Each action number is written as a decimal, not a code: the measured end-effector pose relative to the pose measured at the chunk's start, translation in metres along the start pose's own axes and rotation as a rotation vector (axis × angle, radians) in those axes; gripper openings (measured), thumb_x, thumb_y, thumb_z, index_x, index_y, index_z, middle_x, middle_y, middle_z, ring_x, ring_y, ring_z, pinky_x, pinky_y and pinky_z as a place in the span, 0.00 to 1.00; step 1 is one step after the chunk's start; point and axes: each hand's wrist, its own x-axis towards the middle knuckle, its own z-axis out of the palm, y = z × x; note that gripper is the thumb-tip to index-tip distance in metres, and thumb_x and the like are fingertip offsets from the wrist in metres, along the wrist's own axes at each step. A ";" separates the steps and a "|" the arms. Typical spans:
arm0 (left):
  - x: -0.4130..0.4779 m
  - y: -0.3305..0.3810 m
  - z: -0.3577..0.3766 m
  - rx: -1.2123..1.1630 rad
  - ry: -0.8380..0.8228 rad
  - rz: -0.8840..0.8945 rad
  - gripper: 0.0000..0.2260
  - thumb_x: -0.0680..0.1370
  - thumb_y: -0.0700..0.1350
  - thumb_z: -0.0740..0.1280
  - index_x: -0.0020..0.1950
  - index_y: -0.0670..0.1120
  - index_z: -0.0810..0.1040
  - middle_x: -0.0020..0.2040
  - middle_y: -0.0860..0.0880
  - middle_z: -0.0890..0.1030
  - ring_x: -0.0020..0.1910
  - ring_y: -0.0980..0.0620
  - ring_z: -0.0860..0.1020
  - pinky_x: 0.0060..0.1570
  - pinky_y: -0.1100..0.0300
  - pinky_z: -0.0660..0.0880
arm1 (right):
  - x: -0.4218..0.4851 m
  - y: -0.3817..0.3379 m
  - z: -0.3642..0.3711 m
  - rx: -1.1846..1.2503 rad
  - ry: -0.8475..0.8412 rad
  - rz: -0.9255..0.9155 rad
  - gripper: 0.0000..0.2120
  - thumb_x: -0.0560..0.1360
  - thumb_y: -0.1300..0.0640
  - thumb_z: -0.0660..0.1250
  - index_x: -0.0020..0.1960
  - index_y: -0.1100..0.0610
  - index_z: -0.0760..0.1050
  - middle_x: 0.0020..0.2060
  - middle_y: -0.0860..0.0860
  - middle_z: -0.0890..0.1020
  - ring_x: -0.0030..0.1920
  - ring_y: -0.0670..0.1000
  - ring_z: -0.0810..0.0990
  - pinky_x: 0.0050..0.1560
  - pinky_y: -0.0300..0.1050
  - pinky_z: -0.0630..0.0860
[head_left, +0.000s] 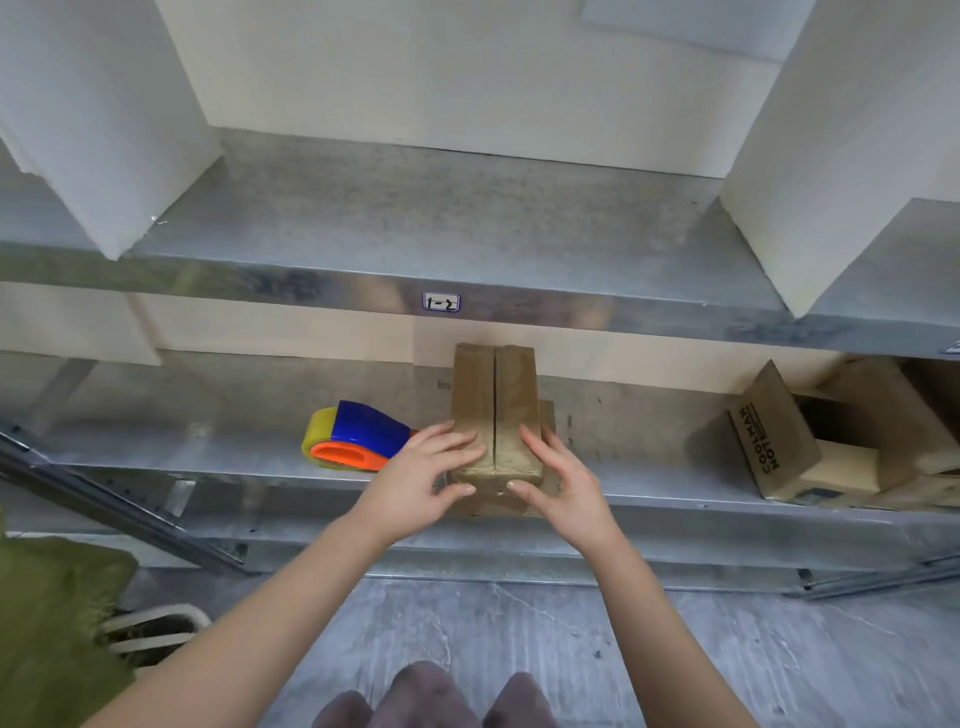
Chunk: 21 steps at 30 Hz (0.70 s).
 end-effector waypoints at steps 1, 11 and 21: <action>0.001 0.000 0.003 -0.010 0.028 -0.011 0.21 0.75 0.53 0.70 0.68 0.55 0.75 0.70 0.57 0.71 0.73 0.56 0.61 0.72 0.57 0.58 | -0.001 0.002 -0.002 -0.006 0.003 -0.004 0.29 0.71 0.50 0.76 0.68 0.35 0.69 0.75 0.48 0.64 0.71 0.35 0.57 0.68 0.29 0.55; 0.006 0.004 0.012 0.016 0.100 -0.019 0.21 0.72 0.40 0.74 0.64 0.52 0.78 0.66 0.55 0.74 0.71 0.52 0.63 0.69 0.48 0.65 | 0.006 0.011 -0.001 -0.068 0.053 0.003 0.26 0.69 0.61 0.77 0.59 0.37 0.77 0.68 0.48 0.73 0.60 0.40 0.77 0.62 0.24 0.64; 0.017 0.000 -0.015 -0.003 -0.080 -0.060 0.24 0.71 0.42 0.75 0.64 0.56 0.77 0.66 0.60 0.72 0.69 0.58 0.62 0.70 0.61 0.58 | 0.025 0.010 -0.027 -0.031 -0.157 -0.017 0.28 0.66 0.65 0.78 0.53 0.35 0.78 0.58 0.46 0.78 0.57 0.42 0.79 0.64 0.39 0.74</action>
